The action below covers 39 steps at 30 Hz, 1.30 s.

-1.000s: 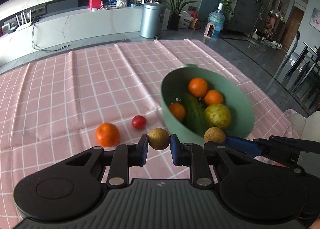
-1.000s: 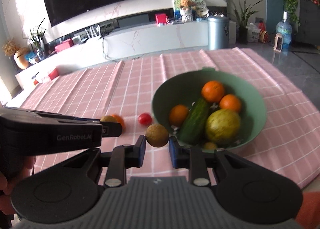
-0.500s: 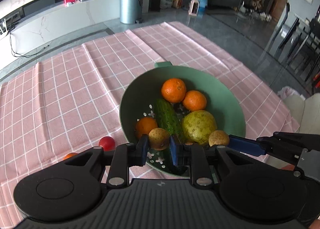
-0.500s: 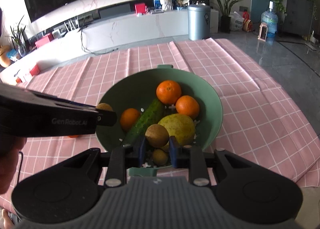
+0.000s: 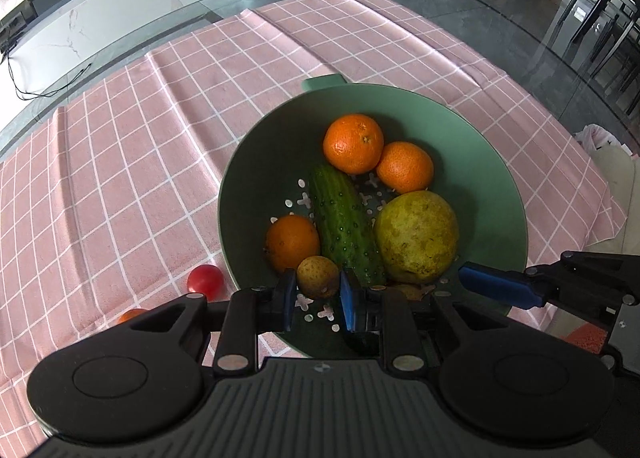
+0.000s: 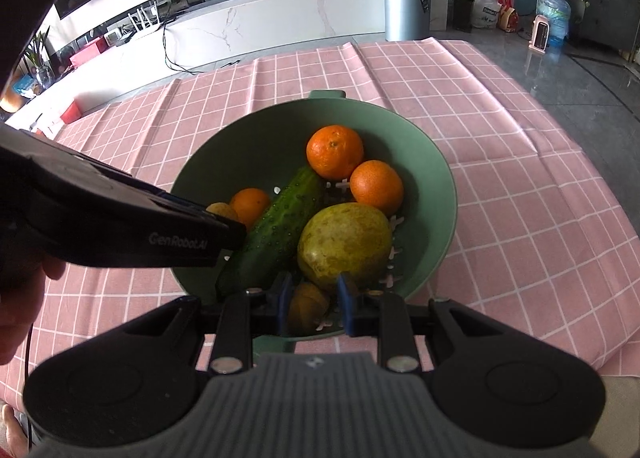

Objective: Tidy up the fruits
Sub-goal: 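Carry both small brown fruits into the colander and open both grippers, then withdraw both grippers toward the last orange and red cherry tomato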

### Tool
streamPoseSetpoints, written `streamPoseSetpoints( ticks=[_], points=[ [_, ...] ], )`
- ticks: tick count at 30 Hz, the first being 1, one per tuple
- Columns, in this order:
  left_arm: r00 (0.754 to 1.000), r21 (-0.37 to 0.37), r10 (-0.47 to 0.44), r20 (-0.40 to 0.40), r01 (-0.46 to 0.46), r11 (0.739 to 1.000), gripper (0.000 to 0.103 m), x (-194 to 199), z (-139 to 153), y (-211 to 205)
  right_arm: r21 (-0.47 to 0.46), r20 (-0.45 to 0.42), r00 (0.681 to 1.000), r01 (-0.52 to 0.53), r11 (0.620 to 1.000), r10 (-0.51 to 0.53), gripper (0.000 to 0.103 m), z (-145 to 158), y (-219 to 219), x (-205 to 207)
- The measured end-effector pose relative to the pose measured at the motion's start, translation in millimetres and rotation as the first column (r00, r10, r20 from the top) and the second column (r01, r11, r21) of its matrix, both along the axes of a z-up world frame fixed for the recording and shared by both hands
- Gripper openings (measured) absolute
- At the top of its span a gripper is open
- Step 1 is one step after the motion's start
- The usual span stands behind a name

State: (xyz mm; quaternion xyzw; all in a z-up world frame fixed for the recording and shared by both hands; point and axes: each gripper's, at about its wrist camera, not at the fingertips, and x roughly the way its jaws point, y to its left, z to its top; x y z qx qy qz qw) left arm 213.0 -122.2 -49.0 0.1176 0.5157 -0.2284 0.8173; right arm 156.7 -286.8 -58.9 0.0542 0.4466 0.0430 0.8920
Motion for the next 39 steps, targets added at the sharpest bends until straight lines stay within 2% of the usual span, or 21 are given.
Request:
streamPoseSetpoints(
  ticks=[7,10,12,13,14,25,34,39],
  points=[
    [1.0,0.008,-0.005,0.008,0.005,1.0,0.027,-0.3,0.0,-1.5,0.002,0.002,1.0,-0.009,1.0,0.009,0.021,0.9,1.3,0.2],
    [1.0,0.007,-0.007,0.018,0.007,1.0,0.037,-2.7,0.7,-1.0,-0.001,0.007,1.0,-0.01,1.0,0.01,0.022,2.3,1.7,-1.2],
    [1.0,-0.002,-0.008,0.027,0.009,1.0,0.039,-4.6,3.9,-0.2,-0.002,0.011,1.0,-0.012,1.0,0.012,0.028,3.3,2.1,-2.1],
    [0.999,-0.006,-0.009,0.034,0.009,1.0,0.04,-5.6,6.1,0.0,-0.005,0.016,1.0,-0.011,1.0,0.011,0.037,4.3,2.5,-3.0],
    [0.999,-0.009,-0.009,0.042,0.01,1.0,0.042,-6.7,8.6,0.5,-0.009,0.024,1.0,-0.012,1.0,0.012,0.04,6.0,3.5,-4.3],
    [0.988,-0.041,0.034,0.154,-0.028,0.999,0.043,-24.5,42.7,23.1,0.01,0.133,0.991,-0.029,1.0,0.028,0.042,26.2,9.8,-17.8],
    [0.976,-0.026,0.073,0.206,-0.069,0.997,0.044,-41.9,58.2,65.0,0.046,0.228,0.966,-0.137,0.99,0.123,0.044,41.2,33.4,-25.9],
    [0.971,-0.026,0.1,0.216,-0.096,0.995,0.05,-47.3,55.2,92.0,0.035,0.269,0.943,-0.212,0.977,0.195,0.044,43.9,55.0,-30.3]
  ],
)
